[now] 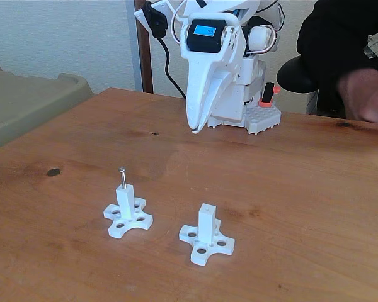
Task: Grab the screw and set it in the hole.
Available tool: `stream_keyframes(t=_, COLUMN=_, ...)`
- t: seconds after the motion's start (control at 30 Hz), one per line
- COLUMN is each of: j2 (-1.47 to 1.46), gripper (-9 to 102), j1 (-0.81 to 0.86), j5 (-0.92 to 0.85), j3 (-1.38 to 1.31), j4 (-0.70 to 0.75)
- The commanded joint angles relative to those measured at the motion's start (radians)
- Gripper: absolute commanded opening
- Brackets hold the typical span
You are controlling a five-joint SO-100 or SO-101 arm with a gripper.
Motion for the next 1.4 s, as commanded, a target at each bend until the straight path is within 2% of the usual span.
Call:
stream_keyframes(t=0.0, j2=0.018, gripper=-4, j1=0.000, j5=0.006, j3=0.014, j4=0.023)
stream_keyframes(t=1.37, j2=0.018, gripper=-4, j1=-0.006, j5=-0.005, j3=0.014, j4=0.023)
